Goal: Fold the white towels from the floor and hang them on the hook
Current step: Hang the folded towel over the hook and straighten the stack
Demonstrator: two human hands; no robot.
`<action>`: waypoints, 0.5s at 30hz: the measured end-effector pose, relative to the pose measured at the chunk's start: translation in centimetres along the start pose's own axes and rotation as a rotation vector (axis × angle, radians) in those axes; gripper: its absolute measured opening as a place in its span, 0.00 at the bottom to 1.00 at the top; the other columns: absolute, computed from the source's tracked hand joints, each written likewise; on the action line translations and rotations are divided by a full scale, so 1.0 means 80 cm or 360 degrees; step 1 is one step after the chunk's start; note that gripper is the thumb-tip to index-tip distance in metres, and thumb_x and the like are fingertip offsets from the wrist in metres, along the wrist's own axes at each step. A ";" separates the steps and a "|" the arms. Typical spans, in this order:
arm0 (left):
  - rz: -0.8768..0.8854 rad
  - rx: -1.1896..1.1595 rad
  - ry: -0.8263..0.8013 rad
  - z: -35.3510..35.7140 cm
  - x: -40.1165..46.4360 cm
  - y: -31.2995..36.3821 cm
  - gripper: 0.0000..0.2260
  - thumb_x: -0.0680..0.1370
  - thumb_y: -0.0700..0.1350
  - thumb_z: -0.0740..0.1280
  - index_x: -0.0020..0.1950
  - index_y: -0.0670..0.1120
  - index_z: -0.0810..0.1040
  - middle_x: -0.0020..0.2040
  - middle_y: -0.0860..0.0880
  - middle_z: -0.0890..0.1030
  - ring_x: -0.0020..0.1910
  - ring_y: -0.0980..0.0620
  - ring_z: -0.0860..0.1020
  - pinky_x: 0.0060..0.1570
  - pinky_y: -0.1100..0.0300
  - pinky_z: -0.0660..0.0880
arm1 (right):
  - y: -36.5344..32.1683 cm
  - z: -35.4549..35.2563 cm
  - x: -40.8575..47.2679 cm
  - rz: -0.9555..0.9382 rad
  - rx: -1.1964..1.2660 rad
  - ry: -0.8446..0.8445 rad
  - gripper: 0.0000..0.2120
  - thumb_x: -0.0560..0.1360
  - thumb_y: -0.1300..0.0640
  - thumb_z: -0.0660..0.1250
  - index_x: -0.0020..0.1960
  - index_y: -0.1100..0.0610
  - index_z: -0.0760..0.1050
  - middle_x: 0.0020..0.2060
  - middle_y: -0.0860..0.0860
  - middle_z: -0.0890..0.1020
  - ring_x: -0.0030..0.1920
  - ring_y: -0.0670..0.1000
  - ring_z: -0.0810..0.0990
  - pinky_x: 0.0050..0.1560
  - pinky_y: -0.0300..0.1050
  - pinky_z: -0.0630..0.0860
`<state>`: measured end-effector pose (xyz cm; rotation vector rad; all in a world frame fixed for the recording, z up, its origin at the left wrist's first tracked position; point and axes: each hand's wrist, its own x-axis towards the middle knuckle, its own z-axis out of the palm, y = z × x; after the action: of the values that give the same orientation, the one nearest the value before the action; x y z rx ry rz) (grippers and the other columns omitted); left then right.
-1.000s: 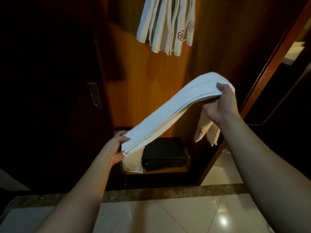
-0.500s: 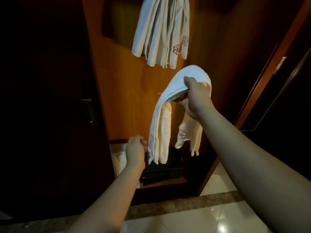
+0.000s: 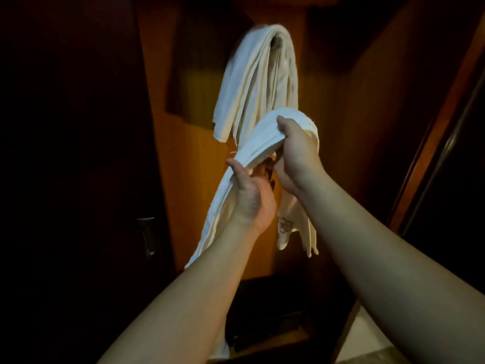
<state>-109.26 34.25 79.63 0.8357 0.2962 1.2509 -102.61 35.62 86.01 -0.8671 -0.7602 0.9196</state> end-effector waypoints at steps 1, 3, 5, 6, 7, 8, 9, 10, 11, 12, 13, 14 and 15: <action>0.0026 -0.0119 0.0010 -0.001 0.010 0.006 0.45 0.70 0.74 0.47 0.79 0.47 0.63 0.75 0.44 0.71 0.75 0.46 0.67 0.77 0.47 0.59 | -0.004 0.002 0.005 -0.0028 0.0014 0.0035 0.05 0.78 0.53 0.67 0.49 0.53 0.73 0.35 0.50 0.86 0.37 0.49 0.86 0.36 0.45 0.81; 0.0062 -0.0159 0.0046 -0.005 0.023 0.017 0.39 0.74 0.73 0.51 0.76 0.49 0.69 0.71 0.45 0.76 0.70 0.48 0.74 0.70 0.51 0.69 | -0.010 -0.001 0.015 -0.0091 0.0009 0.0101 0.06 0.78 0.53 0.68 0.51 0.53 0.72 0.46 0.52 0.84 0.49 0.50 0.83 0.45 0.44 0.78; 0.0095 -0.0184 0.0158 -0.008 0.034 0.025 0.29 0.78 0.67 0.59 0.72 0.50 0.73 0.66 0.46 0.81 0.65 0.49 0.78 0.65 0.54 0.71 | -0.015 -0.007 0.027 -0.0155 -0.0004 0.0133 0.06 0.78 0.53 0.67 0.52 0.52 0.72 0.50 0.52 0.82 0.53 0.50 0.81 0.53 0.45 0.76; 0.0094 -0.0254 0.0239 -0.007 0.040 0.029 0.27 0.77 0.63 0.64 0.70 0.48 0.75 0.64 0.45 0.81 0.64 0.47 0.79 0.65 0.53 0.71 | -0.016 -0.011 0.033 -0.0190 -0.0017 0.0151 0.06 0.78 0.52 0.67 0.52 0.52 0.73 0.49 0.51 0.82 0.53 0.49 0.81 0.55 0.45 0.76; 0.0082 -0.0335 0.0308 -0.006 0.046 0.033 0.24 0.77 0.58 0.67 0.69 0.47 0.76 0.63 0.44 0.82 0.63 0.46 0.79 0.63 0.53 0.72 | -0.018 -0.014 0.039 -0.0227 -0.0048 0.0169 0.06 0.78 0.50 0.67 0.52 0.51 0.73 0.49 0.50 0.82 0.54 0.49 0.81 0.56 0.46 0.75; 0.0067 -0.0398 0.0362 -0.002 0.052 0.038 0.20 0.77 0.54 0.69 0.66 0.46 0.78 0.60 0.43 0.84 0.61 0.44 0.81 0.60 0.52 0.74 | -0.019 -0.016 0.045 -0.0268 -0.0113 0.0187 0.07 0.77 0.48 0.67 0.50 0.49 0.73 0.49 0.49 0.82 0.54 0.49 0.80 0.57 0.47 0.75; 0.0053 -0.0444 0.0405 0.001 0.060 0.045 0.16 0.77 0.50 0.70 0.63 0.45 0.79 0.57 0.42 0.85 0.58 0.43 0.82 0.56 0.52 0.76 | -0.022 -0.017 0.051 -0.0300 -0.0219 0.0203 0.08 0.75 0.44 0.66 0.49 0.47 0.73 0.49 0.48 0.81 0.55 0.49 0.80 0.58 0.47 0.74; 0.0045 -0.0492 0.0445 0.002 0.068 0.053 0.14 0.77 0.47 0.70 0.60 0.44 0.80 0.55 0.42 0.86 0.56 0.43 0.83 0.53 0.52 0.77 | -0.026 -0.017 0.056 -0.0316 -0.0356 0.0213 0.10 0.74 0.40 0.66 0.47 0.45 0.71 0.49 0.47 0.80 0.55 0.48 0.78 0.57 0.47 0.73; 0.0038 -0.0548 0.0474 0.004 0.076 0.062 0.13 0.77 0.45 0.71 0.59 0.43 0.80 0.54 0.41 0.86 0.55 0.42 0.83 0.51 0.51 0.78 | -0.030 -0.018 0.061 -0.0329 -0.0503 0.0221 0.12 0.74 0.36 0.64 0.46 0.44 0.70 0.49 0.45 0.79 0.53 0.46 0.77 0.56 0.45 0.72; 0.0033 -0.0605 0.0488 0.006 0.083 0.072 0.13 0.76 0.44 0.71 0.59 0.43 0.79 0.54 0.40 0.85 0.54 0.41 0.83 0.51 0.50 0.78 | -0.034 -0.021 0.069 -0.0351 -0.0638 0.0224 0.14 0.75 0.34 0.63 0.46 0.44 0.69 0.48 0.44 0.77 0.51 0.45 0.76 0.54 0.44 0.70; 0.0029 -0.0657 0.0478 0.007 0.089 0.081 0.14 0.76 0.44 0.71 0.60 0.42 0.78 0.55 0.39 0.84 0.54 0.40 0.83 0.51 0.48 0.78 | -0.038 -0.024 0.078 -0.0378 -0.0753 0.0224 0.16 0.76 0.34 0.61 0.47 0.46 0.69 0.49 0.43 0.76 0.48 0.43 0.74 0.55 0.43 0.68; 0.0025 -0.0702 0.0443 0.009 0.096 0.088 0.14 0.77 0.44 0.71 0.61 0.42 0.77 0.56 0.38 0.83 0.54 0.40 0.83 0.51 0.47 0.78 | -0.043 -0.027 0.088 -0.0402 -0.0845 0.0230 0.18 0.77 0.33 0.59 0.51 0.47 0.69 0.50 0.43 0.75 0.46 0.42 0.72 0.57 0.44 0.66; 0.0023 -0.0747 0.0402 0.011 0.103 0.094 0.14 0.77 0.44 0.71 0.61 0.42 0.77 0.55 0.37 0.83 0.53 0.39 0.83 0.49 0.47 0.80 | -0.049 -0.029 0.098 -0.0432 -0.0909 0.0245 0.20 0.78 0.33 0.58 0.56 0.48 0.68 0.52 0.44 0.74 0.45 0.41 0.71 0.58 0.46 0.65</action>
<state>-111.41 41.98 87.42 0.2786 0.1856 1.3691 -96.09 40.67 89.82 -1.2780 -0.9967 0.3858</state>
